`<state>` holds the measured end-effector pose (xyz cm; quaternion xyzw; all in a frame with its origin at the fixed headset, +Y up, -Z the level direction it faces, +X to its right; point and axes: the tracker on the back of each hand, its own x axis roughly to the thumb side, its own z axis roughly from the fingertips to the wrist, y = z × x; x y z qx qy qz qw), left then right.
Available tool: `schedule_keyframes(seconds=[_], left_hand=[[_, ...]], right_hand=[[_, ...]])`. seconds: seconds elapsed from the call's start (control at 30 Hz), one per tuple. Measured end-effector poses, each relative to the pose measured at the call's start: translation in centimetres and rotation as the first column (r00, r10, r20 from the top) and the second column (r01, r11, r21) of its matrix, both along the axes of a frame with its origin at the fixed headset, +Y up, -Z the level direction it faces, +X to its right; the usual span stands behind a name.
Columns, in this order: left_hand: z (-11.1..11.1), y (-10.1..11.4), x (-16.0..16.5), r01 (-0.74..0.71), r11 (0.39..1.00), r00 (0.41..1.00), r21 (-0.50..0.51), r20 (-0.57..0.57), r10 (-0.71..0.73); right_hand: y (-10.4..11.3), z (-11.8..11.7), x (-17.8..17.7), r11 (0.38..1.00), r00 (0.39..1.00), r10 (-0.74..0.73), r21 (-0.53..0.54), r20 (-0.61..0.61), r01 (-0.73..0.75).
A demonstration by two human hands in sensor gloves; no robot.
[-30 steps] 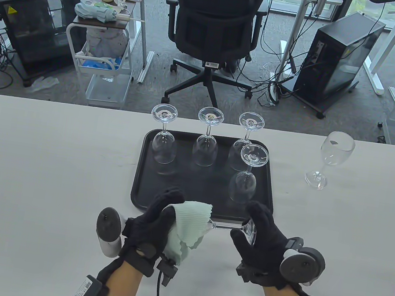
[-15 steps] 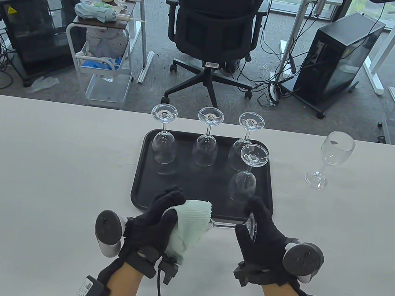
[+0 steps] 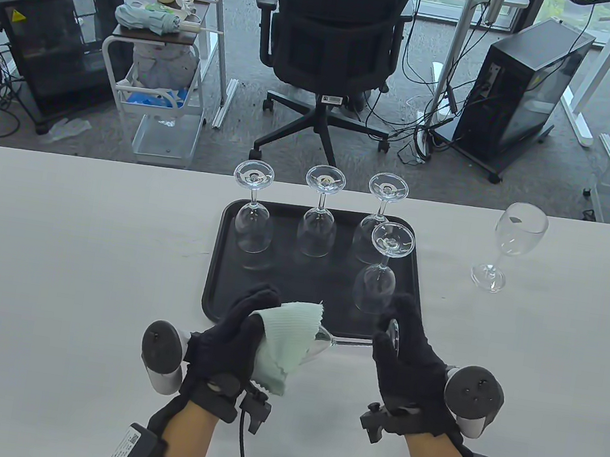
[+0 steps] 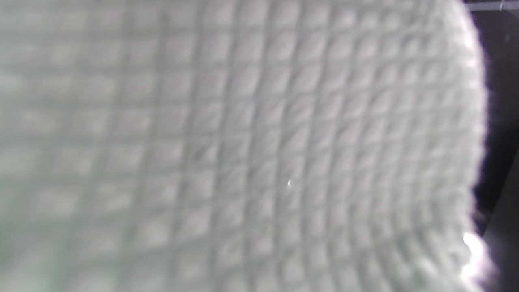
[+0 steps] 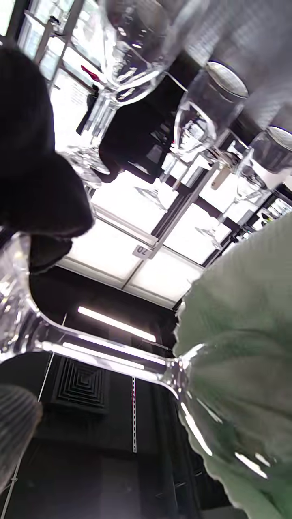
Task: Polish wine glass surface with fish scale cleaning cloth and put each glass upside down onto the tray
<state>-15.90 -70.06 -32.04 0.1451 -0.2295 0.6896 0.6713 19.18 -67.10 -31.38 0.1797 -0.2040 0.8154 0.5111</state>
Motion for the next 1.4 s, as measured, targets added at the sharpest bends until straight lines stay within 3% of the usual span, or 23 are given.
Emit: schedule_keyframes(seconds=[0.1,0.2,0.37,0.5,0.63,0.8,0.97,1.03,1.1,1.17,1.3,1.4], left_hand=[[-0.1,0.1,-1.2,-0.049,0.999,0.998,-0.014,-0.028,0.049],[-0.1,0.2,-2.1,-0.083,0.996,0.996,-0.019,-0.043,0.082],[-0.3,-0.1,-2.7,-0.103,0.994,0.993,-0.033,-0.053,0.102],[-0.3,-0.1,-2.8,-0.107,0.994,0.993,-0.038,-0.051,0.105],[-0.4,-0.1,-2.8,-0.101,0.994,0.994,-0.038,-0.05,0.099],[-0.4,-0.1,-2.8,-0.107,0.993,0.993,-0.039,-0.051,0.105],[-0.4,0.0,-3.1,-0.123,0.992,0.991,-0.036,-0.056,0.121],[-0.4,0.0,-3.1,-0.125,0.992,0.991,-0.035,-0.059,0.123],[-0.4,0.0,-3.2,-0.131,0.991,0.99,-0.036,-0.058,0.128],[-0.3,0.1,-3.2,-0.133,0.99,0.99,-0.037,-0.059,0.131],[-0.3,0.1,-3.2,-0.135,0.99,0.989,-0.036,-0.059,0.133],[-0.3,0.2,-3.2,-0.146,0.989,0.988,-0.031,-0.052,0.145]], right_hand=[[2.5,1.1,0.4,0.984,0.976,0.13,0.102,0.174,-0.149],[3.8,0.5,-1.8,0.893,0.856,0.371,0.114,0.361,-0.435],[3.8,-3.1,-7.9,0.706,0.665,0.641,0.046,0.383,-0.707],[2.9,-6.1,-11.7,0.595,0.536,0.752,-0.043,0.383,-0.803],[1.9,-8.2,-13.8,0.547,0.483,0.8,-0.104,0.357,-0.83],[2.9,-10.0,-15.4,0.525,0.449,0.825,-0.171,0.344,-0.834],[3.8,-11.4,-15.5,0.539,0.474,0.841,-0.318,0.263,-0.78],[3.8,-11.4,-15.5,0.557,0.489,0.827,-0.292,0.278,-0.777],[3.8,-11.3,-15.5,0.525,0.455,0.847,-0.3,0.274,-0.796],[4.0,-10.8,-15.3,0.528,0.463,0.846,-0.298,0.264,-0.795],[6.0,-8.3,-12.5,0.65,0.597,0.758,-0.226,0.263,-0.726],[7.4,-6.6,-5.9,0.854,0.812,0.52,-0.188,0.264,-0.485]])
